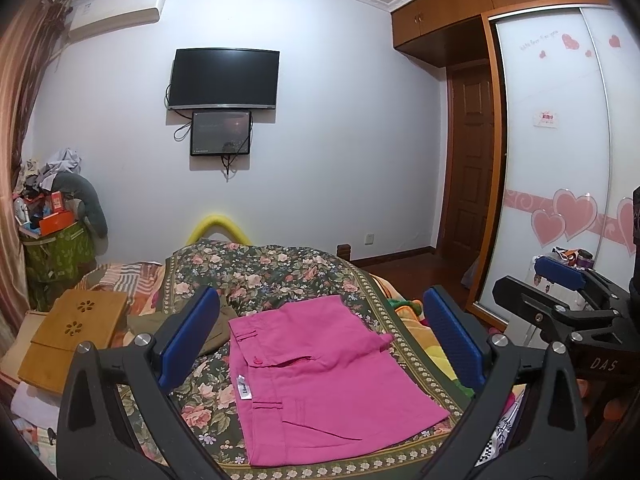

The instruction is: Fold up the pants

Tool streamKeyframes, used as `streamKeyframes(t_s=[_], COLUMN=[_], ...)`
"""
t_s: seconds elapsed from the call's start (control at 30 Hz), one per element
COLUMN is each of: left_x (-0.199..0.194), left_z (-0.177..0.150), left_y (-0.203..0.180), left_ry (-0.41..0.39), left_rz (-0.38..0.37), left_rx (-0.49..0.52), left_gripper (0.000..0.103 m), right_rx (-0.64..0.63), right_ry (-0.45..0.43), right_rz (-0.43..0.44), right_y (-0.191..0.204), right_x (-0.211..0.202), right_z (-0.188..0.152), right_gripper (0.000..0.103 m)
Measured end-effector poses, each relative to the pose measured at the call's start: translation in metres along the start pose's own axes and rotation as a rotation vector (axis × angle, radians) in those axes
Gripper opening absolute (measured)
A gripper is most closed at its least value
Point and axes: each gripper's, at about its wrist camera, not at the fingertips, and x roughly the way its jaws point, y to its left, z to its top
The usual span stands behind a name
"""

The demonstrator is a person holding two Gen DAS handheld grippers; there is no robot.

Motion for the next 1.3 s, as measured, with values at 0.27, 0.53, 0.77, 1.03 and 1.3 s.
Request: streamKeyframes(t_s=[0.27, 0.53, 0.77, 1.03, 1.3], left_x=[-0.0010, -0.0011, -0.0015, 0.0001, 0.0010], left_z=[0.0014, 0.0032, 0.0019, 0.0024, 0.0015], left_y=[0.0011, -0.0001, -0.0013, -0.0012, 0.0003], left_ry=[-0.002, -0.004, -0.006, -0.007, -0.004], left_rz=[-0.001, 0.006, 0.011, 0.016, 0.018], left_rx=[0.001, 0.001, 0.003, 0.004, 0.004], left_gripper=[0.103, 0.103, 0.103, 0.103, 0.103], right_rx=[0.000, 0.000, -0.001, -0.001, -0.003], right_ry=[0.000, 0.000, 0.002, 0.002, 0.005], right_rz=[0.001, 0.000, 0.001, 0.002, 0.004], right_y=[0.0001, -0.0001, -0.0005, -0.0007, -0.0011], right_x=[-0.0001, 0.0000, 0.0001, 0.0001, 0.0015], right_z=[0.0000, 0.0001, 0.0002, 0.0001, -0.0010], right_gripper=[0.102, 0.102, 0.102, 0.102, 0.102])
